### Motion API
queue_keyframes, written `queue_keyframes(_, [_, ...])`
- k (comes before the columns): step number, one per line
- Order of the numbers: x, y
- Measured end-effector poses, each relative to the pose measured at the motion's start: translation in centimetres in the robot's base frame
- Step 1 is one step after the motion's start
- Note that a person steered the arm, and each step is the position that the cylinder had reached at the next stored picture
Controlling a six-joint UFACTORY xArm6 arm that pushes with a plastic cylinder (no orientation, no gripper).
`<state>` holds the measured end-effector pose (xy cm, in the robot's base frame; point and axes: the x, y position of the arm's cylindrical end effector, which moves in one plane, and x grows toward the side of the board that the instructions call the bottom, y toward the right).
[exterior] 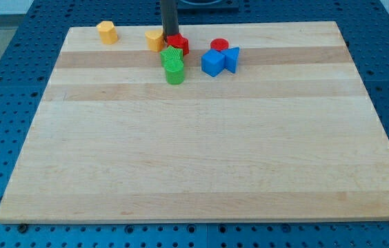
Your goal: Push the red star towards the red circle
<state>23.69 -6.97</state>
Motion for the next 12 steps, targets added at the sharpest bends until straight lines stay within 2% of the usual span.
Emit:
queue_keyframes(2, [2.1, -3.8])
queue_keyframes(3, [2.8, -3.9])
queue_keyframes(6, [3.1, 1.4])
queue_keyframes(8, [2.4, 2.3])
queue_keyframes(10, [-1.7, 2.5])
queue_keyframes(11, [-1.6, 2.6])
queue_keyframes(12, [0.3, 2.8])
